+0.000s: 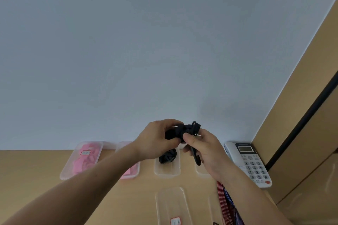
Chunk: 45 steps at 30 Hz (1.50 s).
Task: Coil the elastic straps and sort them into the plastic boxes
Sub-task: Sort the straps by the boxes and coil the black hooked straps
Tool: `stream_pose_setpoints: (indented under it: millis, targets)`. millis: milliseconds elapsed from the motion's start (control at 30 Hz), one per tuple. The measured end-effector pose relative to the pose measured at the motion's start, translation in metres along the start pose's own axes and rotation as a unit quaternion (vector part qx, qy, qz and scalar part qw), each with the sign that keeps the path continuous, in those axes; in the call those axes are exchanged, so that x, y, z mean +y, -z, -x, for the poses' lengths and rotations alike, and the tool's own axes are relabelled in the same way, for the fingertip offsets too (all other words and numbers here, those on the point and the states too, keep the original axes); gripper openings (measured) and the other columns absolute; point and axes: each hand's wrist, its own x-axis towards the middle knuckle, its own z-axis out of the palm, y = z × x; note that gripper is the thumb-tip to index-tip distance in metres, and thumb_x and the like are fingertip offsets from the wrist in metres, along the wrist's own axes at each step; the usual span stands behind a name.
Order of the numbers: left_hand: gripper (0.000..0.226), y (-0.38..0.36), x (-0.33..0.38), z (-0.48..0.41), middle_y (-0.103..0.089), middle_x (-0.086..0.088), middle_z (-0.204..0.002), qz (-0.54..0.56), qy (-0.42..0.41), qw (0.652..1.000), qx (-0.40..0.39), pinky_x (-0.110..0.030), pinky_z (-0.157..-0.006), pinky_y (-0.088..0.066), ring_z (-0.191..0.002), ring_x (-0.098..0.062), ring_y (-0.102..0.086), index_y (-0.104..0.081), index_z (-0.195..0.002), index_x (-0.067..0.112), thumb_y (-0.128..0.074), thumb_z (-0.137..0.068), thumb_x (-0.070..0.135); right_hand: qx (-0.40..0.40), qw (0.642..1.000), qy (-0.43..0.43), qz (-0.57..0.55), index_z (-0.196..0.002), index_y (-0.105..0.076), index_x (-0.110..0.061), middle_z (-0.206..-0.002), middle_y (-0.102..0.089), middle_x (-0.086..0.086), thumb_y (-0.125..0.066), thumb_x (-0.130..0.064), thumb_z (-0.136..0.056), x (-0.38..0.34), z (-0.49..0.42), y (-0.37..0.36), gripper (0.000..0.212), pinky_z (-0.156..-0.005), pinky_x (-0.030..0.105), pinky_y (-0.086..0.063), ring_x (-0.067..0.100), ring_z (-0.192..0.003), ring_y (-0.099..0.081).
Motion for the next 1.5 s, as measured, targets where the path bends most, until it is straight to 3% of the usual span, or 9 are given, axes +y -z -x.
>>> stream_pose_setpoints:
  millis: [133,233,333,567,700,833,1000,1300,1500]
  targets:
    - [0.037,-0.012,0.0,0.002,-0.071,0.018,-0.091,-0.082,-0.006,0.991,0.101,-0.028,-0.074,-0.052,-0.072,-0.005,-0.061,-0.062,-0.121,0.031,-0.066,-0.085,0.025,0.031,0.995,0.009,0.09,-0.099,-0.074,-0.023,-0.092,-0.076,0.002,-0.072,-0.022,-0.083,-0.002,-0.002,-0.002,0.017,-0.069,0.018,-0.049,0.013,-0.088,-0.07]
    - [0.031,-0.011,0.0,0.001,-0.071,0.017,-0.091,-0.099,0.019,0.987,0.129,-0.028,-0.072,-0.052,-0.077,-0.01,-0.063,-0.06,-0.118,0.033,-0.065,-0.087,0.03,0.071,0.973,0.012,0.219,-0.089,-0.074,-0.023,-0.078,-0.075,-0.003,-0.066,-0.025,-0.087,-0.003,-0.004,-0.002,0.008,-0.071,0.026,-0.05,0.016,-0.081,-0.069]
    - [0.026,-0.011,-0.004,0.002,-0.071,0.017,-0.084,-0.026,0.067,0.989,0.13,-0.026,-0.068,-0.05,-0.073,-0.006,-0.063,-0.059,-0.112,0.033,-0.066,-0.087,0.031,0.095,0.984,0.033,0.148,-0.087,-0.071,-0.022,-0.072,-0.075,-0.002,-0.067,-0.021,-0.087,-0.003,-0.005,-0.004,0.004,-0.06,0.014,-0.047,0.006,-0.07,-0.068]
    - [0.042,-0.024,-0.004,0.011,-0.076,-0.006,-0.091,0.244,0.168,0.95,0.092,-0.049,-0.083,-0.058,-0.085,-0.026,-0.073,-0.057,-0.109,0.014,-0.067,-0.075,0.037,0.172,0.98,0.099,0.021,-0.104,-0.061,-0.027,-0.07,-0.068,0.0,-0.066,-0.02,-0.086,0.011,-0.01,-0.022,0.02,-0.049,0.016,-0.041,0.008,-0.049,-0.05]
    - [0.047,-0.01,-0.005,0.014,-0.074,-0.018,-0.101,0.335,0.204,0.92,0.01,-0.038,-0.077,-0.06,-0.092,-0.032,-0.073,-0.061,-0.116,0.004,-0.065,-0.077,0.03,0.173,0.977,0.116,0.054,-0.099,-0.062,-0.031,-0.076,-0.067,-0.003,-0.065,-0.021,-0.089,0.014,-0.011,-0.031,0.014,-0.057,0.021,-0.043,0.003,-0.057,-0.054]
    - [0.028,0.006,-0.013,0.021,-0.073,-0.022,-0.106,0.359,0.232,0.901,-0.072,-0.035,-0.068,-0.056,-0.093,-0.038,-0.072,-0.062,-0.115,0.002,-0.053,-0.094,0.018,0.138,0.971,0.116,0.154,-0.092,-0.063,-0.03,-0.081,-0.068,-0.013,-0.066,-0.017,-0.092,0.015,-0.011,-0.038,0.013,-0.063,0.016,-0.047,0.0,-0.071,-0.062]
    - [0.031,0.008,-0.028,0.026,-0.072,-0.023,-0.11,0.392,0.258,0.879,-0.081,-0.037,-0.072,-0.054,-0.098,-0.04,-0.071,-0.059,-0.124,0.005,-0.048,-0.097,0.017,0.11,0.936,0.13,0.308,-0.095,-0.058,-0.026,-0.088,-0.063,-0.013,-0.063,-0.02,-0.094,0.011,-0.014,-0.048,0.007,-0.06,0.006,-0.043,-0.006,-0.073,-0.058]
    - [0.034,0.013,-0.057,0.029,-0.075,-0.013,-0.099,0.462,0.252,0.848,-0.057,-0.043,-0.082,-0.055,-0.088,-0.038,-0.072,-0.051,-0.128,0.008,-0.051,-0.094,0.011,0.067,0.878,0.079,0.468,-0.118,-0.063,-0.033,-0.105,-0.067,-0.011,-0.061,-0.04,-0.088,0.007,-0.021,-0.074,0.031,-0.082,0.027,-0.049,0.009,-0.098,-0.059]
    - [0.032,0.009,-0.08,0.028,-0.072,-0.013,-0.106,0.457,0.285,0.842,-0.045,-0.05,-0.092,-0.054,-0.09,-0.032,-0.066,-0.051,-0.126,0.009,-0.046,-0.094,0.007,0.052,0.815,0.053,0.574,-0.111,-0.061,-0.035,-0.087,-0.058,-0.009,-0.061,-0.063,-0.073,0.017,-0.022,-0.091,0.047,-0.071,0.028,-0.044,0.011,-0.093,-0.052]
